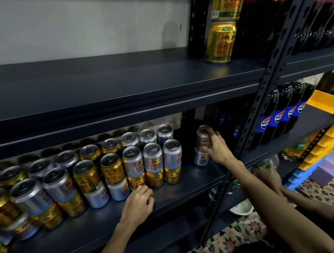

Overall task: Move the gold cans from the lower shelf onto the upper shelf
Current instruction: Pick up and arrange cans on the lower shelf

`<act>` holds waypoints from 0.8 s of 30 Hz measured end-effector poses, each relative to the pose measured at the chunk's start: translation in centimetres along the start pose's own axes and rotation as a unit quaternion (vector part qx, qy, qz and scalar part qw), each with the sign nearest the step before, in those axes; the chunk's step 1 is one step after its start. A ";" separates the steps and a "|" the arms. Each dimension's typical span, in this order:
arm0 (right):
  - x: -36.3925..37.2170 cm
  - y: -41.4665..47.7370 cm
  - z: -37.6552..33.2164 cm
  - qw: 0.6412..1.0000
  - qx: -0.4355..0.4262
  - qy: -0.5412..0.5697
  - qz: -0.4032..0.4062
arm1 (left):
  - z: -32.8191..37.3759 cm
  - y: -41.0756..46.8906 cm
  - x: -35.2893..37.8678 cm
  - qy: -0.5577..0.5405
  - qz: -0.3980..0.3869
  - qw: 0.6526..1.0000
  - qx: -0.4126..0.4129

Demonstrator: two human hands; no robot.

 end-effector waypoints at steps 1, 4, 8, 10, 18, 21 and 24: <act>-0.1 -0.1 0.1 1.000 -0.001 0.000 -0.003 | 0.0 0.0 0.0 0.001 -0.001 1.000 0.000; -0.1 -0.2 -0.1 1.000 -0.007 -0.003 -0.005 | -0.1 0.0 0.2 -0.001 -0.005 1.000 -0.001; 0.0 -0.7 -0.3 1.000 -0.002 0.002 -0.002 | -0.1 -0.1 0.2 0.000 -0.005 1.000 -0.005; 0.0 -1.0 -0.3 1.000 0.004 0.005 -0.007 | -0.1 -0.1 0.2 0.002 -0.006 1.000 -0.006; -0.4 -1.9 -1.3 0.999 0.002 0.052 0.004 | -0.1 -0.1 0.2 0.005 -0.008 1.000 -0.006; -0.4 -3.7 -3.5 0.986 -0.089 0.070 0.122 | -0.1 -0.1 0.1 0.006 -0.009 1.000 -0.008; 0.8 -5.5 -6.4 0.967 -0.170 0.081 0.171 | -0.1 -0.1 0.2 0.011 -0.011 1.000 -0.007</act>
Point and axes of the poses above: each hand's wrist, its own y-axis towards the middle knuckle, its own x-axis out of the palm, z = x × y, the point moved 3 cm from there along y, towards the middle knuckle, and after that the axes turned 9 degrees about y, right-handed, at the moved point
